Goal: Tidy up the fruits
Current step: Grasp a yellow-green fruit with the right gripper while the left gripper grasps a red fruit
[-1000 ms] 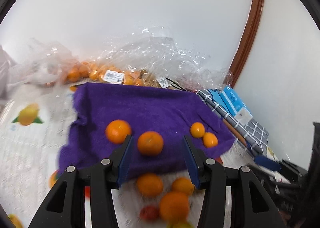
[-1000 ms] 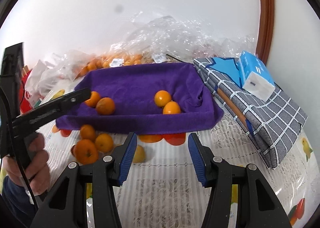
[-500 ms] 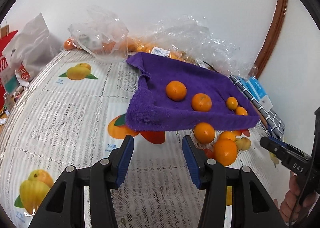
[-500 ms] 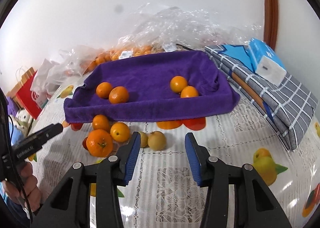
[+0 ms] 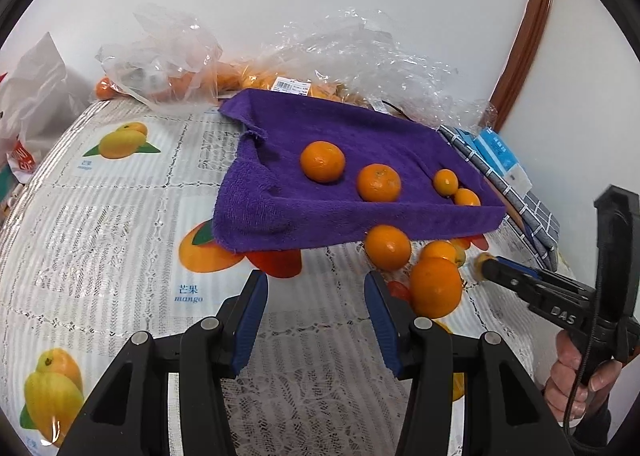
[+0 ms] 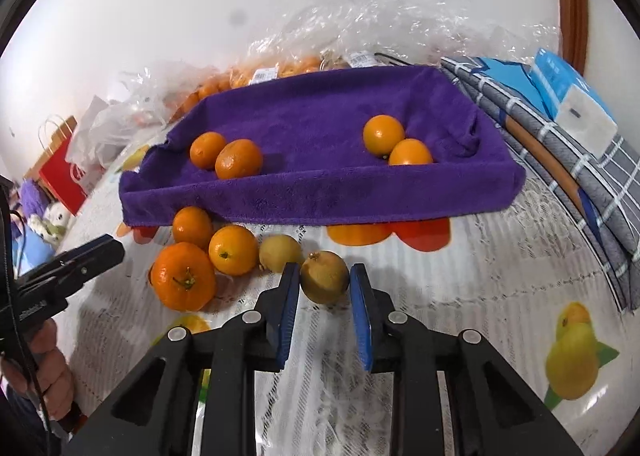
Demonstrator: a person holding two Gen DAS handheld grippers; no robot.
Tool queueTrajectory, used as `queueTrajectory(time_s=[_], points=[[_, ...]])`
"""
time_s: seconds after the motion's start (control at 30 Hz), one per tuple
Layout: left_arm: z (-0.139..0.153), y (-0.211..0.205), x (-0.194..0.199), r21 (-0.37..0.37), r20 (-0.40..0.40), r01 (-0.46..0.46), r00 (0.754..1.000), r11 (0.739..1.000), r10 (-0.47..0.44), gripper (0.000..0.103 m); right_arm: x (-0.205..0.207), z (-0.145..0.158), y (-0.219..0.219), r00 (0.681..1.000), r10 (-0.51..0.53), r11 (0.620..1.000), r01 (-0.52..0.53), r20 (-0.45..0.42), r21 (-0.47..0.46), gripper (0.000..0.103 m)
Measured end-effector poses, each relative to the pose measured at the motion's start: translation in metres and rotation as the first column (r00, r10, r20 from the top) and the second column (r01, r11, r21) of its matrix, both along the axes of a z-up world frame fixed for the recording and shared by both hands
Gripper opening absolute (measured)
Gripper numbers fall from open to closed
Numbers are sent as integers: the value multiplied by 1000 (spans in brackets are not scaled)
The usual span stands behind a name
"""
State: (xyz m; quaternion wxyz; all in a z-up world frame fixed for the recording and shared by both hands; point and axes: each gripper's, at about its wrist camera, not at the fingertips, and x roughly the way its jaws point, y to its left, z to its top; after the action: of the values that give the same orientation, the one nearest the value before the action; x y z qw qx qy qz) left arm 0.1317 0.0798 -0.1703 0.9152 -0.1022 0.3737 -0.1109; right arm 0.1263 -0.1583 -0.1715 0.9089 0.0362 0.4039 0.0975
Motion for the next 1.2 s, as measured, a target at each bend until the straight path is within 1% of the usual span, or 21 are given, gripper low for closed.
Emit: queueTrajectory(time_s=[0.1, 0.17, 0.23, 0.27, 0.3, 0.37, 0.4, 0.43, 0.53, 0.63, 0.73, 0.83, 0.93, 1.03, 1.07, 1.13, 1.2], points=[[0, 0, 0, -4, 1, 3, 1000, 1000, -3, 48, -12, 3, -10, 1000, -17, 999, 18, 13, -38, 26], [0, -2, 0, -2, 5, 12, 1000, 1000, -12, 48, -15, -1, -11, 1000, 0, 998, -1, -6, -55, 27], [1, -5, -1, -4, 9, 42, 999, 999, -42, 48, -16, -9, -9, 998, 30, 998, -33, -49, -54, 28], [1, -8, -1, -9, 8, 68, 998, 998, -68, 48, -17, -11, -5, 998, 31, 996, -35, -47, -78, 27], [1, -10, -2, -7, 9, 84, 996, 996, -84, 48, -19, -9, 0, 999, 30, 994, -32, -20, -108, 28], [1, -14, -3, -6, 9, 107, 994, 994, -107, 48, -18, -9, 4, 999, 46, 992, -47, -17, -119, 27], [1, -14, -3, -10, 9, 110, 994, 994, -110, 48, -18, -8, 4, 999, 38, 992, -38, -8, -119, 27], [1, -13, -3, -14, 10, 110, 994, 994, -109, 48, -18, -7, 2, 1000, 27, 993, -27, -2, -117, 27], [1, -13, -4, -19, 15, 109, 994, 994, -109, 48, -24, -3, -12, 999, -17, 998, 19, 30, -67, 27], [1, -19, -6, -8, 12, 142, 990, 990, -142, 48, -28, 2, -25, 997, -52, 999, 52, 60, -7, 27], [2, -31, -9, 34, 11, 177, 984, 984, -177, 48, -30, 4, -32, 995, -72, 997, 70, 73, 30, 27], [-1, -48, -6, 126, -25, 201, 980, 971, -199, 48, -32, 5, -35, 994, -74, 996, 69, 83, 51, 27], [-7, -62, -4, 208, -63, 228, 974, 951, -219, 48, -33, 5, -36, 995, -59, 996, 53, 82, 69, 27], [-9, -78, -3, 296, -74, 238, 971, 925, -227, 48, -32, 4, -34, 996, -46, 997, 41, 79, 71, 27], [-11, -83, -2, 330, -84, 242, 970, 912, -227, 48, -32, 4, -34, 996, -42, 997, 37, 79, 71, 27], [-10, -88, -1, 348, -75, 246, 969, 905, -234, 48, -32, 4, -33, 996, -37, 997, 31, 80, 74, 27], [-11, -90, 2, 348, -81, 253, 967, 903, -240, 48, -33, 4, -34, 996, -38, 996, 32, 81, 81, 27]])
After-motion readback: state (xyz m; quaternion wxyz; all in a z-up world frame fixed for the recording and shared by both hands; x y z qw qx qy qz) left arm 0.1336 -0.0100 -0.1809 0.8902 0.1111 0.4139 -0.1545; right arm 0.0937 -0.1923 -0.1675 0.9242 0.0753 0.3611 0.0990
